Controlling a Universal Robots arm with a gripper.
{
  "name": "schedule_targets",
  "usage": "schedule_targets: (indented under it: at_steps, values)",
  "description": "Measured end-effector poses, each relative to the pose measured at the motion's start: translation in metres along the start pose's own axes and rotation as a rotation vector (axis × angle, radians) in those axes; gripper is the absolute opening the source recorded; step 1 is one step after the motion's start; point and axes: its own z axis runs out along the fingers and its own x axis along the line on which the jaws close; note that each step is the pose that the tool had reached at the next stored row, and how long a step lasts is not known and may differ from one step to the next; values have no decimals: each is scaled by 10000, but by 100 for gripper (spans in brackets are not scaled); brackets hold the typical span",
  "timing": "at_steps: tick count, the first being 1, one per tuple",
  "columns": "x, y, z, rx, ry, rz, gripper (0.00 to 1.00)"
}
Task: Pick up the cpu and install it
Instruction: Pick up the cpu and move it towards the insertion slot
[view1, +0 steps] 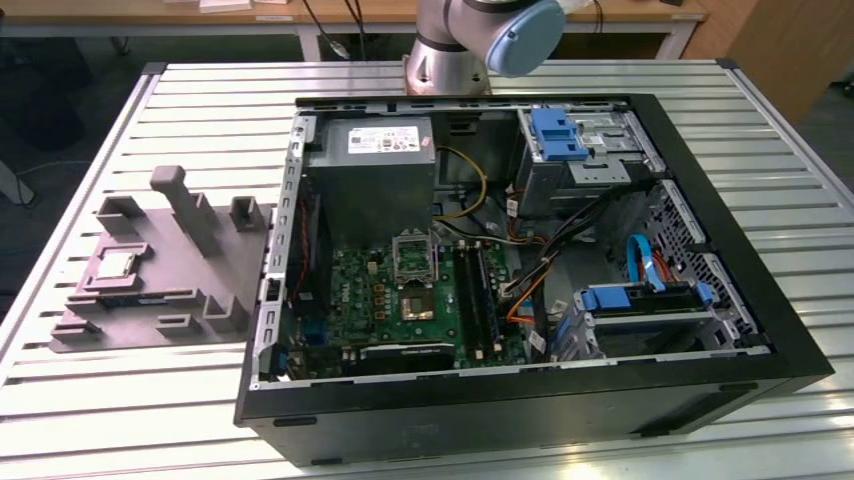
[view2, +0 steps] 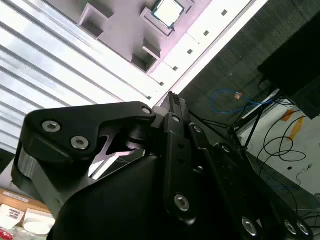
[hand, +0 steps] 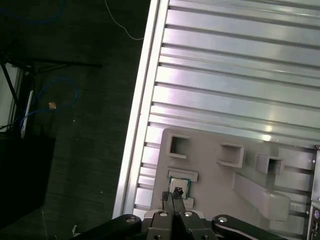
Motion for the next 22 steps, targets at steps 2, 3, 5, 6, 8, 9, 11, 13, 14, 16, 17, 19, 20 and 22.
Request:
schedule_targets:
  at_steps: [2, 3, 5, 6, 8, 9, 11, 13, 14, 16, 17, 19, 20, 22]
  values:
    - [0, -1, 0, 0, 1, 0, 12]
    - [0, -1, 0, 0, 1, 0, 12]
    - [0, -1, 0, 0, 0, 0, 12]
    - [1, -4, 0, 0, 0, 0, 12]
    - [1, -6, 0, 0, 0, 0, 12]
    - [1, -6, 0, 0, 0, 0, 12]
    - [1, -6, -1, 0, 1, 0, 12]
    - [1, -7, -1, 0, 0, 0, 12]
    - [1, -7, 0, 0, 0, 0, 12]
    - [1, -7, -1, 0, 0, 0, 12]
    - [1, -7, 0, 0, 0, 0, 12]
    - [1, -8, 0, 0, 0, 0, 19]
    - [1, -8, 0, 0, 0, 0, 19]
    - [1, -8, -1, 0, 1, 0, 31]
